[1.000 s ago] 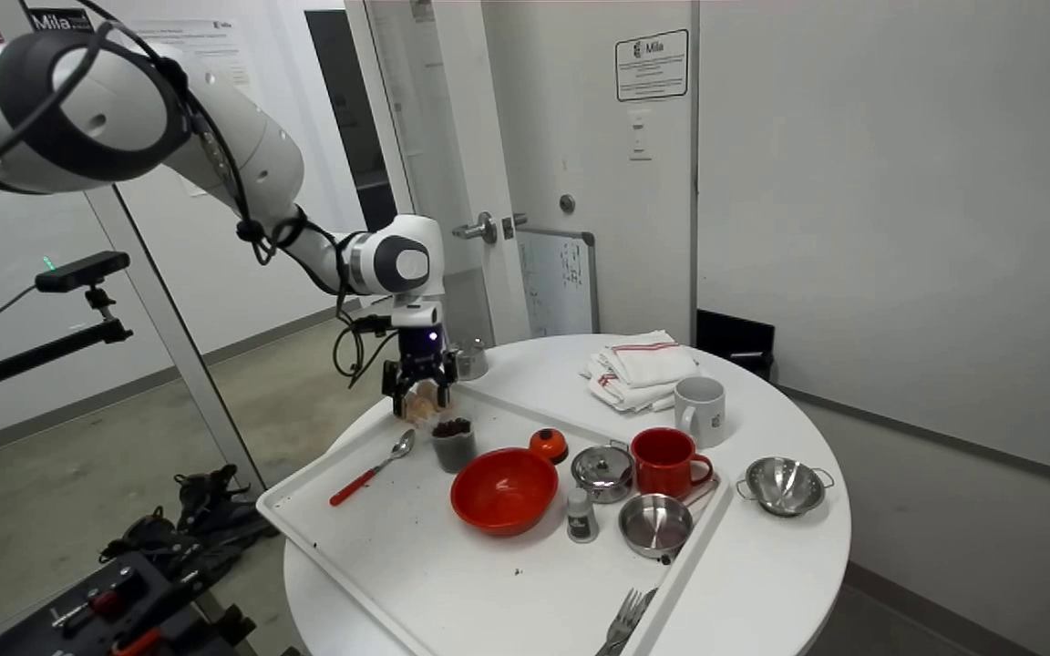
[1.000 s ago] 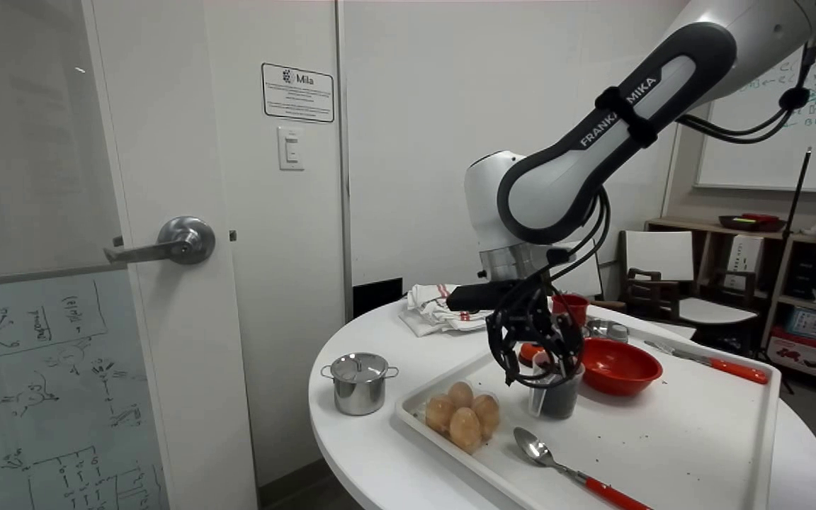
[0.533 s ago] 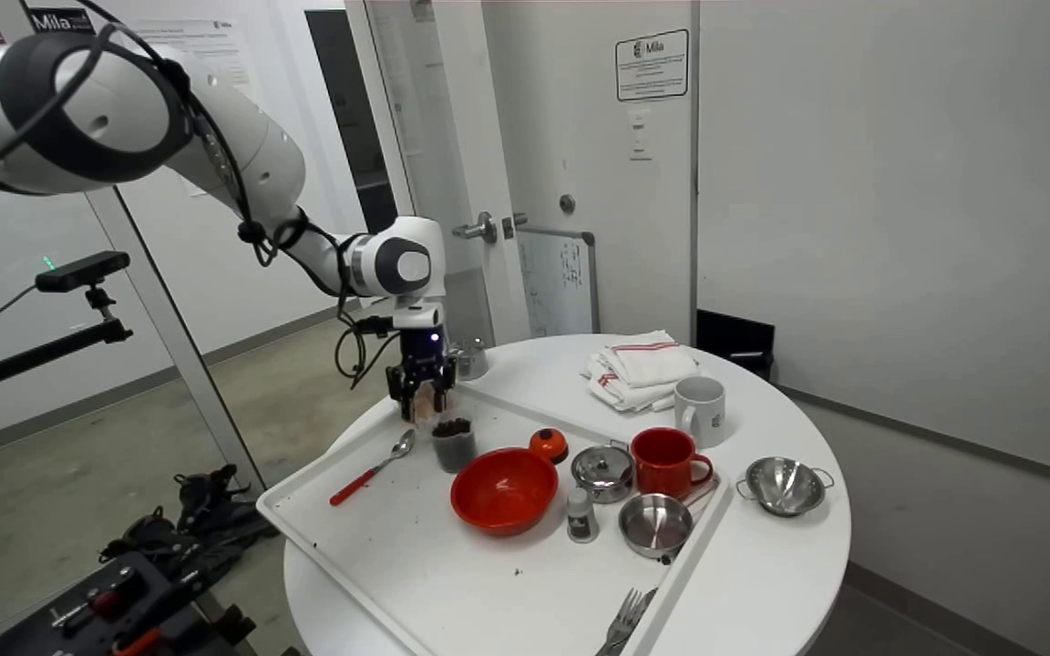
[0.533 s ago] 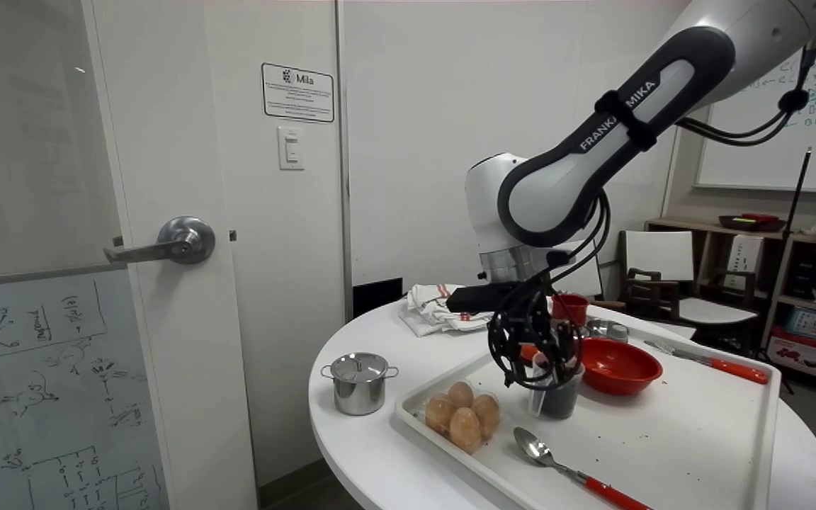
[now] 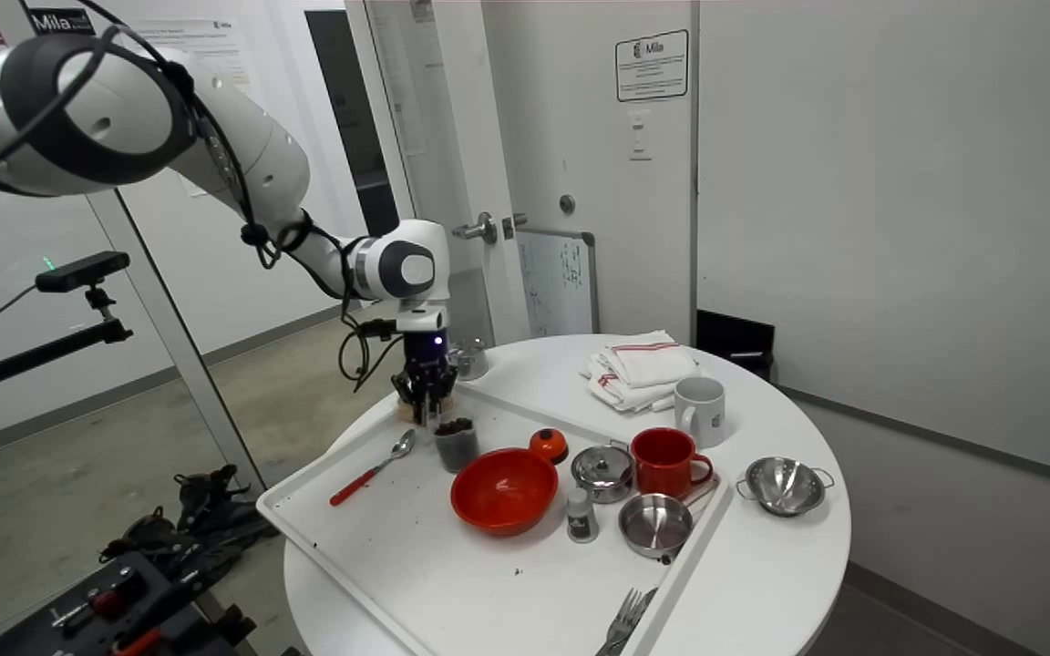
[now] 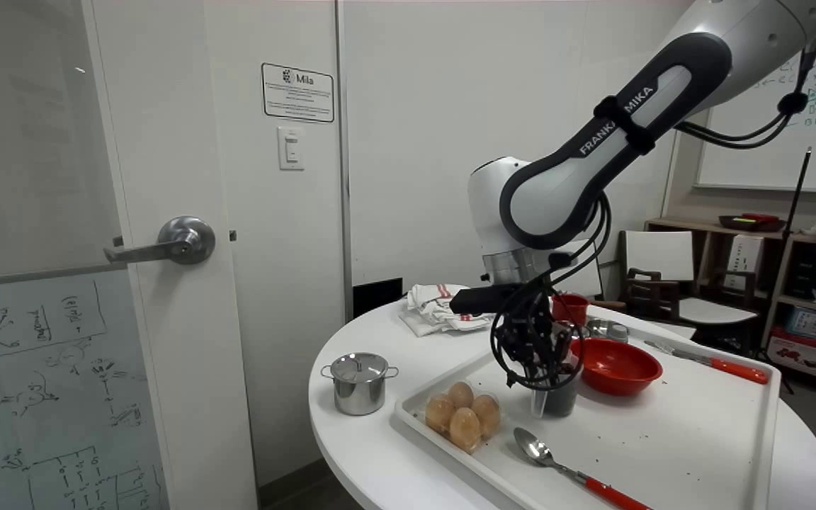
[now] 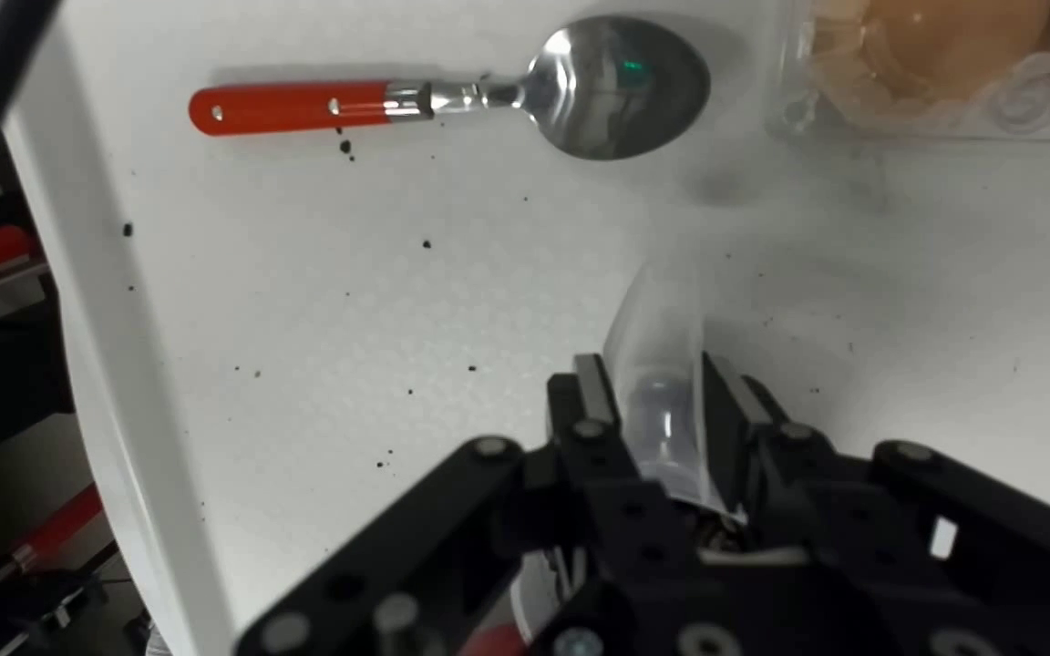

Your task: Pour some of the contents of the clear cup into the red bowl

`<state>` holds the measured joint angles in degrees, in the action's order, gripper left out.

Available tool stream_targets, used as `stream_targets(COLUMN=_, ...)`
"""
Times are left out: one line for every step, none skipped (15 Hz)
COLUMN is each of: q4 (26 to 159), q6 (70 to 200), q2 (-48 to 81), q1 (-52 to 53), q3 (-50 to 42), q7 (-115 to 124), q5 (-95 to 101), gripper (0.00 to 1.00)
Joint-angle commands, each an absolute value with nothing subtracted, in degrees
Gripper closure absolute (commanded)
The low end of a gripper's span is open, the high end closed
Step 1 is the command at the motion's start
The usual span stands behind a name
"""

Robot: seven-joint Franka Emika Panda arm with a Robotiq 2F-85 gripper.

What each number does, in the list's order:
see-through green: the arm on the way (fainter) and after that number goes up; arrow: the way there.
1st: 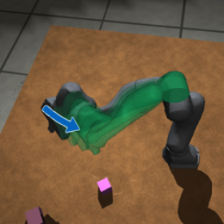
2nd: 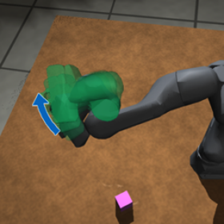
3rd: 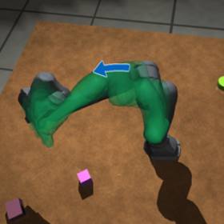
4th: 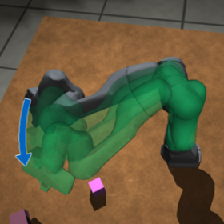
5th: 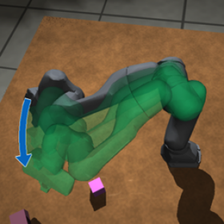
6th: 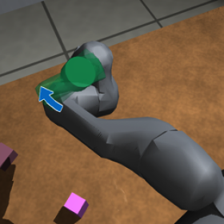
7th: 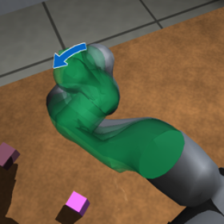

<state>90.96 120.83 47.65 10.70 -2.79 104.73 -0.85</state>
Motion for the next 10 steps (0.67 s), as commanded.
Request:
stream_targets(q4=92.0, q6=121.4, q2=46.9, q1=10.2, q3=-2.8, q7=103.9, q5=-1.9, gripper=0.89)
stream_targets(q4=92.2, q6=121.3, q2=46.7, q1=9.9, q3=-2.8, q7=103.7, q5=-2.1, gripper=0.89)
stream_targets(q4=92.3, q6=121.3, q2=46.6, q1=9.7, q3=-2.8, q7=103.6, q5=-2.2, gripper=0.89)
stream_targets(q4=92.6, q6=121.5, q2=46.4, q1=9.4, q3=-2.6, q7=103.3, q5=-2.3, gripper=0.89)
stream_targets(q4=92.9, q6=121.8, q2=46.1, q1=9.0, q3=-2.6, q7=103.0, q5=-2.6, gripper=0.89)
stream_targets(q4=93.7, q6=122.4, q2=45.5, q1=8.4, q3=-2.3, q7=102.2, q5=-3.0, gripper=0.89)
stream_targets(q4=94.0, q6=122.7, q2=45.3, q1=7.9, q3=-2.3, q7=101.9, q5=-3.4, gripper=0.89)
stream_targets(q4=94.7, q6=123.3, q2=44.7, q1=7.1, q3=-2.1, q7=101.1, q5=-4.2, gripper=0.89)
stream_targets(q4=95.2, q6=123.8, q2=44.3, q1=6.5, q3=-1.9, q7=100.1, q5=-4.9, gripper=0.89)
stream_targets(q4=96.3, q6=124.9, q2=43.2, q1=5.6, q3=-1.3, q7=97.5, q5=-5.6, gripper=0.89)
